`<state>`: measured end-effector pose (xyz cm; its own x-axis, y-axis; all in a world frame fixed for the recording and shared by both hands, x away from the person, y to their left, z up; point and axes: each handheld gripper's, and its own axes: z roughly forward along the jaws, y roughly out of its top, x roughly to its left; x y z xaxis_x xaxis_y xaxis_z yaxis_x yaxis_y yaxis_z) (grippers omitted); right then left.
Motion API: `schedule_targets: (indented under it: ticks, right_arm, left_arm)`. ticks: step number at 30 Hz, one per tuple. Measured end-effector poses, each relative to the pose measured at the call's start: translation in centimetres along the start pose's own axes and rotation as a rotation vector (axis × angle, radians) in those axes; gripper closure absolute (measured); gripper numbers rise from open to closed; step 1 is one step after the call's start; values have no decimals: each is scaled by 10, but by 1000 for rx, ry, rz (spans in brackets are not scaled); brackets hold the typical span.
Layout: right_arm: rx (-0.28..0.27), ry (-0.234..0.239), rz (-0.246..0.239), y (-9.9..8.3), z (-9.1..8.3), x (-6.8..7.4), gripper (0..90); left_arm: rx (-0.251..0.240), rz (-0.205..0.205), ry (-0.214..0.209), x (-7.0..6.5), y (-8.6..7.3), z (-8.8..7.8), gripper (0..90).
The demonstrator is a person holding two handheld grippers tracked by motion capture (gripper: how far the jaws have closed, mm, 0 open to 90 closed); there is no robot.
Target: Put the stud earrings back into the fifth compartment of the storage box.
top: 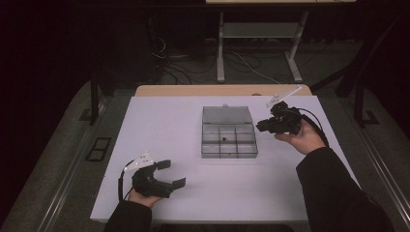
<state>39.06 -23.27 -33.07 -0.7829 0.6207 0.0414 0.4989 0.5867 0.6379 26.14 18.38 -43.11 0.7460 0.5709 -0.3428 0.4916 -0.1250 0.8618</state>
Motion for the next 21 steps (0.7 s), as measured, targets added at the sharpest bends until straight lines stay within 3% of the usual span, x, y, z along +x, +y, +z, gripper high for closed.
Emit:
schedule_targets:
  ticks: [21]
  right_arm:
    - [27, 39, -50, 39, 50, 12, 797]
  left_arm:
    - [-1, 4, -4, 0, 0, 0, 0]
